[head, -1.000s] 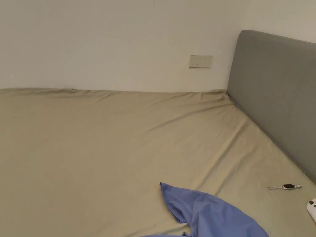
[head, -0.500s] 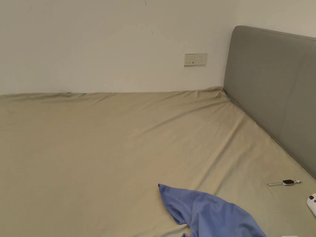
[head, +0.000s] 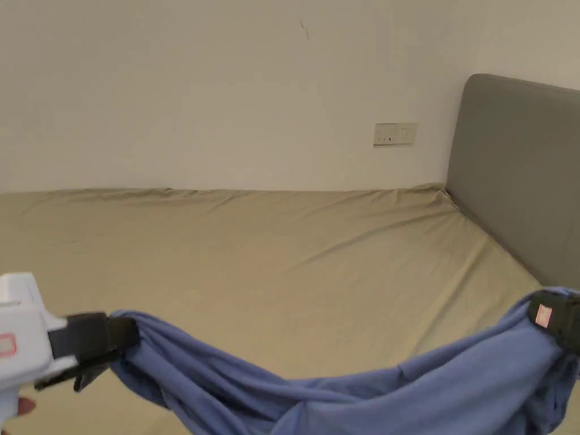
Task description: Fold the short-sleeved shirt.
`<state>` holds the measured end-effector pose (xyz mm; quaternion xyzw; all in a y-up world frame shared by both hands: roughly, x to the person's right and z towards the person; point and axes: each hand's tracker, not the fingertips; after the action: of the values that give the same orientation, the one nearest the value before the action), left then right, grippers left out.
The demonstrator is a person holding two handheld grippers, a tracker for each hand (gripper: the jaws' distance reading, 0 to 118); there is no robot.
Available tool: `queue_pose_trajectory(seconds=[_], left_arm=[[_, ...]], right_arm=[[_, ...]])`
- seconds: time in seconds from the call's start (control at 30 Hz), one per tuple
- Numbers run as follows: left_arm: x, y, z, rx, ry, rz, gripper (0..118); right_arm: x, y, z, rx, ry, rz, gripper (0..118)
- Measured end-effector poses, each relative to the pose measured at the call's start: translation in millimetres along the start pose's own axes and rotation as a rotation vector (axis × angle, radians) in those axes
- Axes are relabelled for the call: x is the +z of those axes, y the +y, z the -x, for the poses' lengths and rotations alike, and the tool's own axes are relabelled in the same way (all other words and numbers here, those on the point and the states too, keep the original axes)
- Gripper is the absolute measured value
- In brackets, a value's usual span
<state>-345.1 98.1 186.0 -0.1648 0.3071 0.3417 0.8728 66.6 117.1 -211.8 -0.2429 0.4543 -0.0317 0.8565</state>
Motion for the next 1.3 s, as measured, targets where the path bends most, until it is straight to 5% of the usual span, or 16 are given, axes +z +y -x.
queue_pose_trajectory(seconds=[0.17,0.27,0.43,0.47,0.8,1.3], left_arm=[[-41,95,-8,0.024,-0.007,-0.003,14],[-68,145,-10,0.015,-0.01,-0.036,14],[-105,189,-5,-0.07,0.015,-0.102,14],[-96,161,-39,-0.078,0.021,-0.1,14],[-138,61,5,-0.118,0.114,0.047,14],[-89,-143,110,0.02,0.344,0.467,14]], right_arm=[[-49,70,16,0.035,-0.03,-0.067,14],[-78,110,28,0.156,-0.082,-0.146,14],[-114,137,39,0.206,-0.067,-0.209,14],[-121,137,39,0.206,-0.069,-0.21,14],[-139,43,11,0.222,-0.09,-0.07,14],[-57,-152,-26,0.001,-0.151,0.394,14]])
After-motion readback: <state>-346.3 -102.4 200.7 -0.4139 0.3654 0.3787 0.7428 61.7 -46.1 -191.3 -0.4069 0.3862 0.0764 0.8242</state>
